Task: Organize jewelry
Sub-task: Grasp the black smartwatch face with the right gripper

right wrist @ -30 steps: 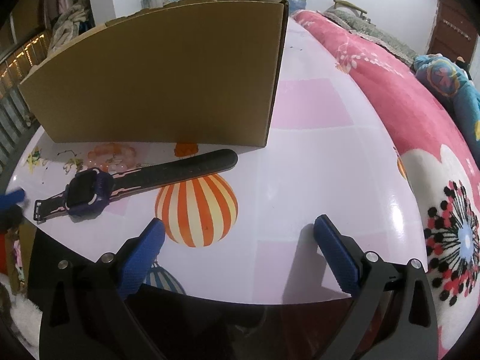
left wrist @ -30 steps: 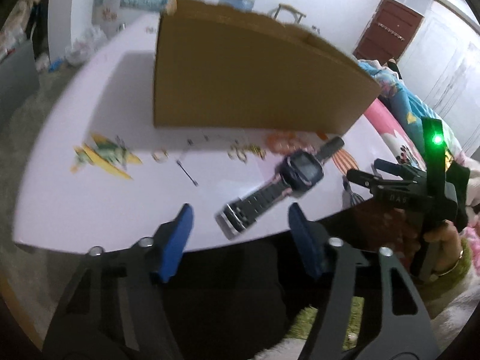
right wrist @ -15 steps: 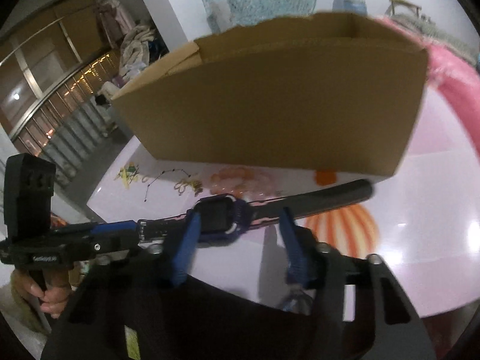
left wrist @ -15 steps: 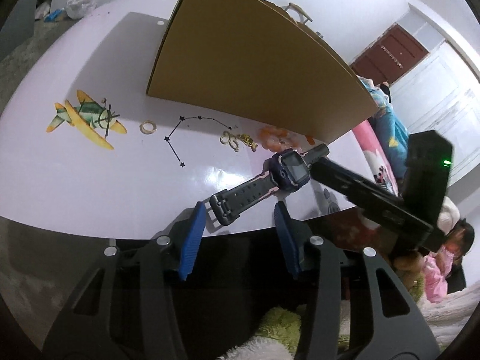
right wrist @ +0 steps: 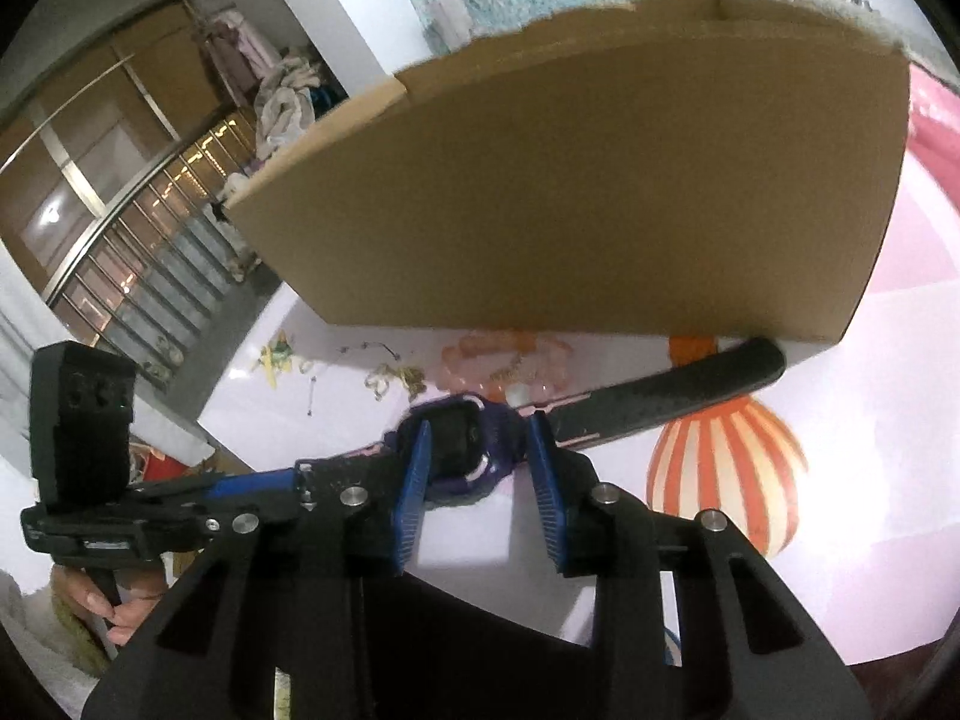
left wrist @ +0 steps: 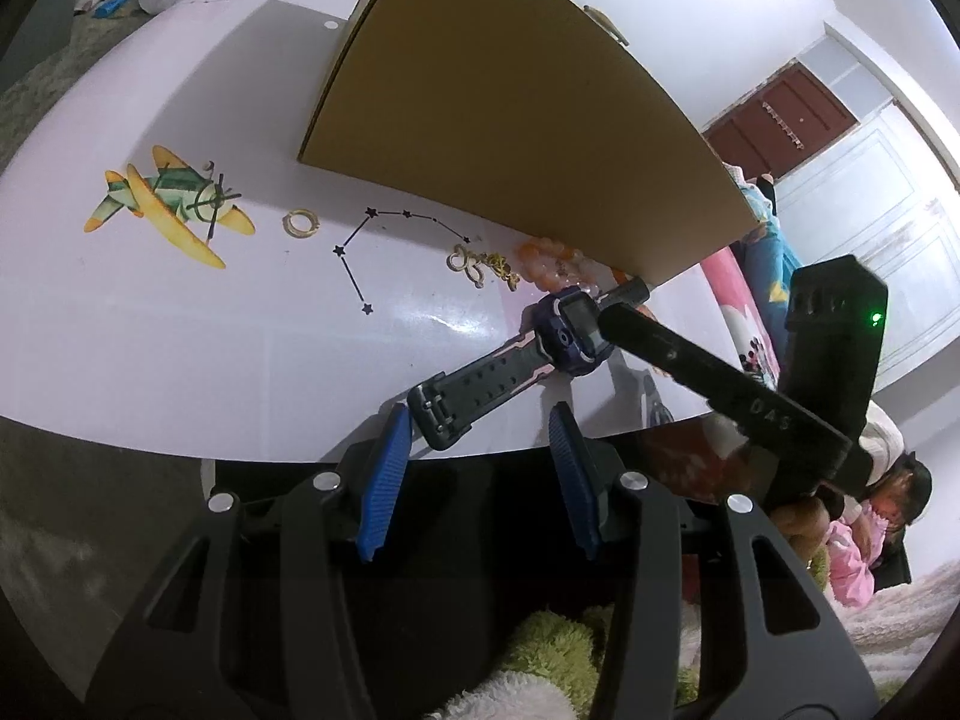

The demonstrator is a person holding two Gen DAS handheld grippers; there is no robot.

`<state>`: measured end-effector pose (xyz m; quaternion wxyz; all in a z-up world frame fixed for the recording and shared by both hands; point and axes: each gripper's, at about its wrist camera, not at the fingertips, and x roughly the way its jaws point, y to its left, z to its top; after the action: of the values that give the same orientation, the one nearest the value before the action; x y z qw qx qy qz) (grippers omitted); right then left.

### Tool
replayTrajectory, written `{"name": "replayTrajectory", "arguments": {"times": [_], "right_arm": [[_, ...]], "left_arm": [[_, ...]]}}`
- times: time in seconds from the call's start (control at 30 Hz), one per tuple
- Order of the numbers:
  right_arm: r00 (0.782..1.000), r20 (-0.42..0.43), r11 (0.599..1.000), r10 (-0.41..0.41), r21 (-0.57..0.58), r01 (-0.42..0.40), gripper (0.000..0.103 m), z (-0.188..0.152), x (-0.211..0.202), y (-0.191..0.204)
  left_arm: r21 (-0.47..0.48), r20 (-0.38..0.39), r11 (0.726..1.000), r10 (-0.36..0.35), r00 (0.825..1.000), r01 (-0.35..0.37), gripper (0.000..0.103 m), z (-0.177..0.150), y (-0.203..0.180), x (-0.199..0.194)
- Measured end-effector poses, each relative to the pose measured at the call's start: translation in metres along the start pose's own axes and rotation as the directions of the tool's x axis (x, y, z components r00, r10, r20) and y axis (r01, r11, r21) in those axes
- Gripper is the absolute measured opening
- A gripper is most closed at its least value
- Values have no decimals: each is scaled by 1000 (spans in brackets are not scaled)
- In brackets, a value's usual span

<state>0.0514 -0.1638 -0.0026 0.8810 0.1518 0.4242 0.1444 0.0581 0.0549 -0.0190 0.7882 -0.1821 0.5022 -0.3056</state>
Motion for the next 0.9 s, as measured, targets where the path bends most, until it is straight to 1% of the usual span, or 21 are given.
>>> {"name": "replayTrajectory", "arguments": {"times": [0.1,0.2,0.23,0.3,0.43,0.47,0.5,0.57,0.6,0.67,0.7,0.77,0.83,0.9], "right_arm": [[1000,-8,1000,-15,-4,14,31,-1,1,2],[1000,-8,1000,-14,-4,14,31,0,4,4],[1000,-9,1000,-12,-2,12,31,-1,3,3],[1000,-9,1000,-11,-3,11,31,0,5,4],[1000,-8,1000,-10,-3,10,31,-1,6,7],[1000,-8,1000,-9,-2,9,31,-2,5,7],[1000,-8,1000,-9,-1,9,31,-2,7,8],[1000,-10,1000,-6,1,6,31,-2,5,7],[1000,-11,1000,-6,1,6,31,-1,4,7],[1000,-13,1000,-7,1,7,31,-2,3,7],[1000,-14,1000,-7,1,7,31,-2,2,7],[1000,-14,1000,-7,2,7,31,-2,1,6],[1000,-15,1000,-4,3,4,31,-2,0,5],[1000,-18,1000,-2,4,2,30,-3,-1,6]], "left_arm": [[-27,19,999,-35,999,36,45,0,4,-3],[-63,36,990,-124,992,126,45,0,5,-4],[-64,41,988,-136,990,139,45,0,4,-5],[-45,52,989,-138,989,141,45,0,0,-5],[-41,46,993,-108,993,110,45,5,-4,0],[-42,49,994,-100,994,102,43,7,-4,2],[-41,52,995,-90,995,92,40,9,-5,4],[-51,59,996,-76,995,79,36,12,-6,7],[-59,61,995,-72,996,76,32,13,-5,7],[-70,56,996,-47,997,51,27,16,-4,9],[-72,55,997,-33,998,37,21,18,-4,11],[-77,46,997,1,999,2,12,19,-3,14],[-63,44,998,28,999,-25,8,20,-5,14],[-10,37,997,83,996,-83,7,21,-14,16]]}}
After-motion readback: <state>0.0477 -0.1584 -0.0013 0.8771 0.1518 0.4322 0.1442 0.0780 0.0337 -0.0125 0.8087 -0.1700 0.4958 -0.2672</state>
